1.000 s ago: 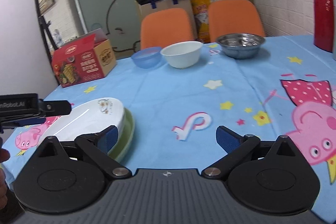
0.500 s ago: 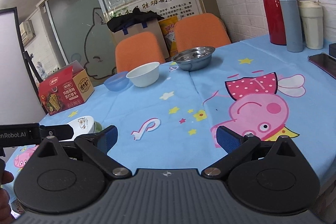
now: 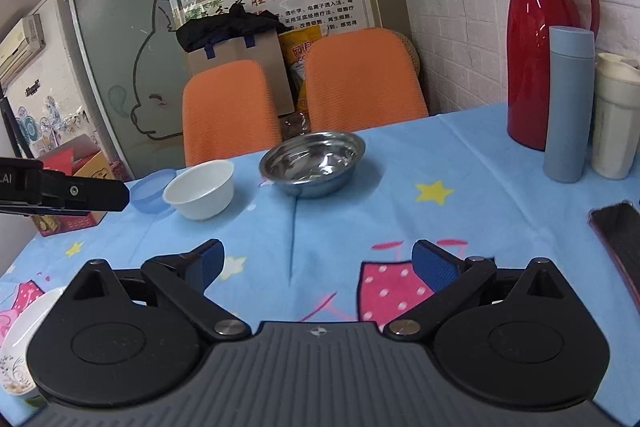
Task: Organize plates and bowls
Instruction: 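Move both grippers toward the steel bowl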
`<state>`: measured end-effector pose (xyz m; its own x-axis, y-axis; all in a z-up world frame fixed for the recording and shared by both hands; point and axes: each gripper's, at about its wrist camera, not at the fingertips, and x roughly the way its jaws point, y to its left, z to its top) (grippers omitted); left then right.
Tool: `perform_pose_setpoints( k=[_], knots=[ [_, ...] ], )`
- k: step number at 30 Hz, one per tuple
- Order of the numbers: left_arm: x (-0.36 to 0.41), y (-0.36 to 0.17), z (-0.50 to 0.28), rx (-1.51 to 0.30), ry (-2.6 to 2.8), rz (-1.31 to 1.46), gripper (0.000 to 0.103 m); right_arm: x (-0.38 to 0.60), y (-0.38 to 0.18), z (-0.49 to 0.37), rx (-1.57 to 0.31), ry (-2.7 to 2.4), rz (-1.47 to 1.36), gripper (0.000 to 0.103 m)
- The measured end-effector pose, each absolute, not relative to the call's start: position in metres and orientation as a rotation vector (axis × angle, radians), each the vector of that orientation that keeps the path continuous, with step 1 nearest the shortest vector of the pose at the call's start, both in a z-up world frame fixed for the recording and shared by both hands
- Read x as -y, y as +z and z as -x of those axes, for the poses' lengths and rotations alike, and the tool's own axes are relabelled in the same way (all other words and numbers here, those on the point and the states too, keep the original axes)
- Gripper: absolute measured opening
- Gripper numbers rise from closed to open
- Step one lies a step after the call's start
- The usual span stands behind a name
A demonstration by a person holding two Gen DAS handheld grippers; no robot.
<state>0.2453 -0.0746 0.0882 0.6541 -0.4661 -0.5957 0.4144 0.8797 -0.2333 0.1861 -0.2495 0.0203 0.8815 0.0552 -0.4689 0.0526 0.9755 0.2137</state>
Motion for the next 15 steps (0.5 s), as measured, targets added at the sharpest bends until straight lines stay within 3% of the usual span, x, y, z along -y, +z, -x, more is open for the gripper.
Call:
perform_pose_setpoints(
  k=[9,15],
  knots=[
    [0.123,0.075,-0.362,-0.835,-0.535,0.262,0.080,0.291,0.018,-0.272,-0.572,-0.018,-0.213,0.103],
    [0.145,0.069,-0.439,-0.853,-0.518,0.120,0.079,0.296,0.000,-0.328,-0.650,0.007,-0.214,0.103]
  ],
)
